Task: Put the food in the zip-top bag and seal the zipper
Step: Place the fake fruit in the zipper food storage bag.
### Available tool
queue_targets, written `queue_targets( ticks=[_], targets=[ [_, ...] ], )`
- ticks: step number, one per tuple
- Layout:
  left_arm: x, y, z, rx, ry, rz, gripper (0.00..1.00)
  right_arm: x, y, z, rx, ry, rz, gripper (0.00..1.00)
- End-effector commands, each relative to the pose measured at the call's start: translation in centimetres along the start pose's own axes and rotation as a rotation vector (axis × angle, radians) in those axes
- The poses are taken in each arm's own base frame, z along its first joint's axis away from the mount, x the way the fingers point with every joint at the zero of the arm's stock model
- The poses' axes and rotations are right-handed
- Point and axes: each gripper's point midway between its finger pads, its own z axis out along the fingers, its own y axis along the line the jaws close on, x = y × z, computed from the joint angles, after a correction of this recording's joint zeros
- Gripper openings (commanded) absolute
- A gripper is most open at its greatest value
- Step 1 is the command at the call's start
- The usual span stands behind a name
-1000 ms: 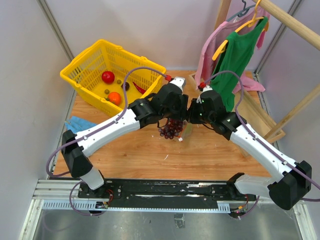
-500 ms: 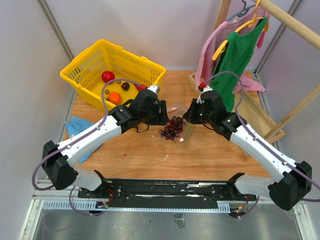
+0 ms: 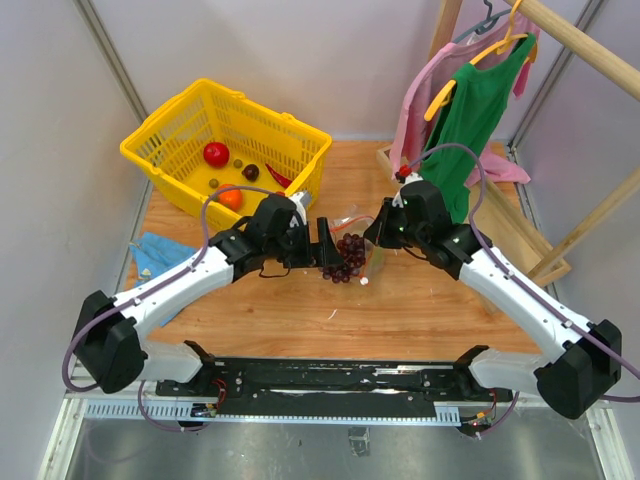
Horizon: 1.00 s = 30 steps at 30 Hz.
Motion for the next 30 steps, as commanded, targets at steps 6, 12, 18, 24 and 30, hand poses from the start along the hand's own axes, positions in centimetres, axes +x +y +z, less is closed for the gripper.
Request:
queue_targets(
  ticks=[6, 12, 18, 24, 30],
  targets=[
    [1.6, -1.0, 2.0, 0.109, 0.085, -0.041, 0.93, -1.7, 0.6, -0.2, -0.022, -0.033, 0.035, 0.01],
    [2.4, -1.4, 3.1, 0.144, 0.143, -0.045, 0.89, -1.7, 0.9, -0.1, -0.036, -0.026, 0.045, 0.01],
    [-0.1, -5.4, 1.5, 0.302, 0.065, -0.061, 0.74, -1.9, 1.1, -0.1, -0.041, -0.027, 0.051, 0.01],
    [-2.7, -7.3, 1.2, 0.337, -0.01, -0.111, 0.62, -2.2, 1.4, -0.1, -0.049, -0.032, 0.057, 0.01],
    [-3.2, -3.2, 2.2, 0.088, -0.04, -0.104, 0.62, -2.6, 1.4, -0.4, -0.044, -0.046, 0.052, 0.01]
  ],
)
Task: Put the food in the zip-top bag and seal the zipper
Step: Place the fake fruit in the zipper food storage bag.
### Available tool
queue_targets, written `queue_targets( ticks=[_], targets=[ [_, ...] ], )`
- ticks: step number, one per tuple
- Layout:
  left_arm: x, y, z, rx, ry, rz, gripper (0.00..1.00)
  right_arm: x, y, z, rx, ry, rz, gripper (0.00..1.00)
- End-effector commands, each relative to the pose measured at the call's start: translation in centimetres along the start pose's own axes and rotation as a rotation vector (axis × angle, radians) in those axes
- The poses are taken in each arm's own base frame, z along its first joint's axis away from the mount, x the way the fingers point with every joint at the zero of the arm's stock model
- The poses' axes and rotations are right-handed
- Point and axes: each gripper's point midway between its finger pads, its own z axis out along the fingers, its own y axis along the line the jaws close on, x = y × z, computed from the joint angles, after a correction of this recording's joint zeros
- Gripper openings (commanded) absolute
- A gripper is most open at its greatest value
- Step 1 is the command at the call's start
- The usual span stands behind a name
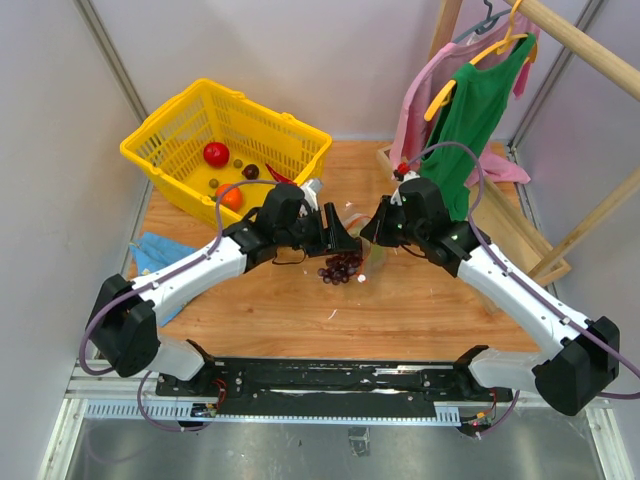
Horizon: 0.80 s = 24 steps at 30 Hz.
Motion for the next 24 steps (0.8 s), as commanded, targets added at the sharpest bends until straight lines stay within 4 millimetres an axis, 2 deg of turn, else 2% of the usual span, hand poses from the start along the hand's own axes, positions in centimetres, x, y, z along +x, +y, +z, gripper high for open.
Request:
queue_targets(
  ticks=[1, 6, 10, 13, 17, 19, 21, 24],
  targets=[
    [-1.8, 1.9, -0.9, -0.156, -0.07, 0.027, 0.62, -2.5, 0.5, -0.7, -0.01, -0.07, 0.019, 0.01],
    [-2.8, 2.5, -3.1, -0.236, -0.136, 0.088, 0.64, -3.0, 0.4, -0.7, 0.002, -0.078, 0.02, 0.01],
    [-2.5, 3.7, -4.1, -0.292, -0.145, 0.11, 0.64, -3.5, 0.9, -0.5, -0.012, -0.075, 0.027, 0.01],
    [-2.6, 4.3, -4.0, -0.311, -0.159, 0.112, 0.58, -3.7, 1.3, -0.2, -0.022, -0.066, 0.035, 0.01],
    [-3.3, 3.6, -3.4, -0.311, -0.191, 0.146, 0.53, -3.4, 1.5, 0.5, -0.03, -0.042, 0.052, 0.01],
    [-3.4, 3.8, -3.0, -0.341, -0.205, 0.177, 0.55, -3.3, 1.6, 0.7, -0.035, -0.035, 0.059, 0.01],
    [-3.4, 4.2, -2.5, -0.361, -0.204, 0.182, 0.61, -3.3, 1.8, 0.9, -0.043, -0.031, 0.063, 0.01],
    [-3.8, 5.4, -1.9, -0.418, -0.208, 0.181, 0.64, -3.3, 1.9, 0.9, -0.049, -0.026, 0.064, 0.01]
  ],
)
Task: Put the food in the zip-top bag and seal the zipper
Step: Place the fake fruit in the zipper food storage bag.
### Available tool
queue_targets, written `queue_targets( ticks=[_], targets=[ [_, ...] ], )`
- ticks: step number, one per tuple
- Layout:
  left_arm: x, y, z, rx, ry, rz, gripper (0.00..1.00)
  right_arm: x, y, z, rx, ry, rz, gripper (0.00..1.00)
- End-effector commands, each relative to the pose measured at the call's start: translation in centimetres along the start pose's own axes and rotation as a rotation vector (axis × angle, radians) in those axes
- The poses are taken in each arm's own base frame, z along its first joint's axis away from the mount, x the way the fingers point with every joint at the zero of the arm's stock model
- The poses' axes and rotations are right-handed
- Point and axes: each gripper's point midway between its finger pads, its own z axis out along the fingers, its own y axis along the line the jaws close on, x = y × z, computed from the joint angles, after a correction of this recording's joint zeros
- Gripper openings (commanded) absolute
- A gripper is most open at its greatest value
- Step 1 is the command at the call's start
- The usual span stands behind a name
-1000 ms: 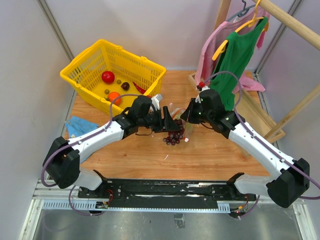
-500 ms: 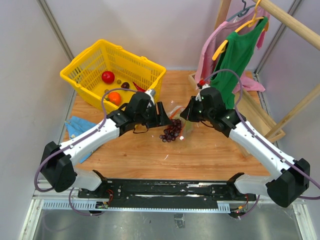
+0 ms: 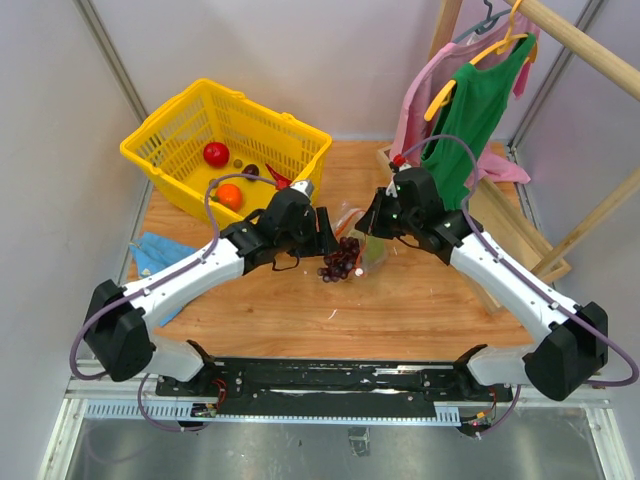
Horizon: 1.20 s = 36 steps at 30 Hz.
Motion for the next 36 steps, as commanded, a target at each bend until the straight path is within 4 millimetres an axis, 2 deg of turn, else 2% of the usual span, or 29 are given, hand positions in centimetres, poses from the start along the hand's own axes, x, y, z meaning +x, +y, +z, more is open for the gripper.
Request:
queue_targets(
  ticks=[1, 10, 15, 18, 22, 24, 30, 36],
  targets=[
    [-1.5, 0.7, 1.4, -0.077, -0.051, 0.031, 0.64, -2.1, 1.5, -0.5, -0.051, -0.046, 0.022, 0.01],
    [-0.6, 1.8, 4.2, -0.152, -0.037, 0.071, 0.62, -1.9, 1.7, -0.5, -0.06, -0.039, 0.023, 0.01],
    [-0.6, 2.9, 5.1, -0.209, -0.038, 0.094, 0.55, -2.1, 1.9, -0.6, -0.076, -0.035, 0.017, 0.01],
    [-0.7, 2.5, 5.1, -0.198, -0.025, 0.096, 0.42, -2.2, 1.6, -0.8, -0.072, -0.039, 0.021, 0.01],
    [-1.4, 0.7, 4.1, -0.143, -0.015, 0.094, 0.1, -2.1, 0.9, -0.7, -0.056, -0.035, 0.03, 0.01],
    [-2.1, -0.2, 3.3, -0.118, -0.023, 0.092, 0.02, -1.8, 0.5, -0.5, -0.046, -0.026, 0.03, 0.01],
    [-3.8, -2.9, 1.2, -0.056, -0.013, 0.067, 0.0, -0.5, -0.5, 0.3, -0.026, 0.037, -0.004, 0.01],
    [-4.4, -3.2, 1.1, -0.07, 0.054, 0.019, 0.0, 1.6, -0.4, 1.4, -0.057, 0.169, -0.042, 0.01]
  ],
)
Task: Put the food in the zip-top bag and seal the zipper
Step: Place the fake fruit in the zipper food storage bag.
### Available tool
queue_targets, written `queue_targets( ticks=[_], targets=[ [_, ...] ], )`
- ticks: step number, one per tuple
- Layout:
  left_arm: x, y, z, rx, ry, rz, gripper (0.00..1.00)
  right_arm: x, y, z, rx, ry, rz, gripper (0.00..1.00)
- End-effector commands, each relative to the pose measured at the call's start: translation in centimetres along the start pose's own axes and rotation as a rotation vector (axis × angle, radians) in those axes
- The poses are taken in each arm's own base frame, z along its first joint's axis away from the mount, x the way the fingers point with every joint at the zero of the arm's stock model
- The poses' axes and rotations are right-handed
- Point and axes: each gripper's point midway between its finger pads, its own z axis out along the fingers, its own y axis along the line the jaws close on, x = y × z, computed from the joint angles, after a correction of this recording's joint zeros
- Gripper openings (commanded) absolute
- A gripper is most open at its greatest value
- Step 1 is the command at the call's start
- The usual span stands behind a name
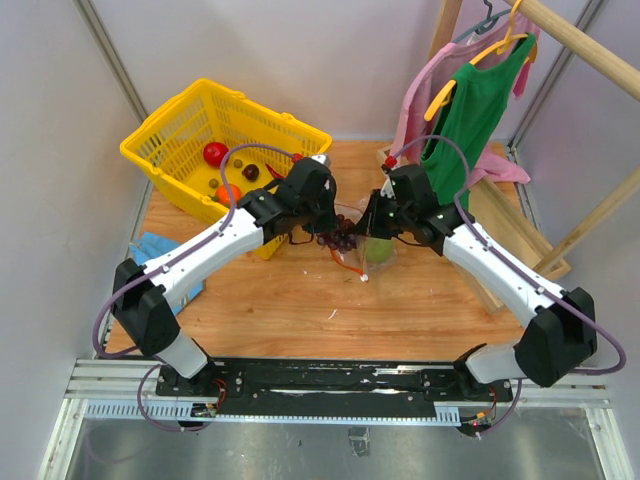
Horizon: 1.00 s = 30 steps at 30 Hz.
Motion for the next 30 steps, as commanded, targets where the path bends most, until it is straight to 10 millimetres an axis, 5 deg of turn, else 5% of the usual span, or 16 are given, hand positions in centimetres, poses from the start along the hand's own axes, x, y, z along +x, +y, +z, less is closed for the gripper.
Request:
queue_targets(
  ticks=[1, 7, 14, 21, 30],
  targets=[
    [-0.5, -1.0, -0.9, 0.041, 0.052, -0.055, 0.0, 0.9, 0.2, 0.5, -0.036, 0.095, -0.027, 0.01],
    [-1.3, -3.2, -2.1, 0.132, 0.045, -0.105, 0.0, 1.0, -0.1, 0.6, -0.02, 0.097, -0.019, 0.01],
    [0.9, -5.2, -0.4, 0.213, 0.078, -0.058, 0.0, -0.8, 2.3, 0.0, -0.116, 0.043, -0.032, 0.01],
    [1.6, -1.8, 3.6, 0.018, 0.037, 0.013, 0.01, -1.8, 5.3, -1.3, -0.243, 0.036, -0.049, 0.01],
    [0.5, 1.3, 5.9, -0.143, -0.045, 0.07, 0.09, -2.2, 5.5, -2.3, -0.252, 0.004, -0.046, 0.01]
  ],
)
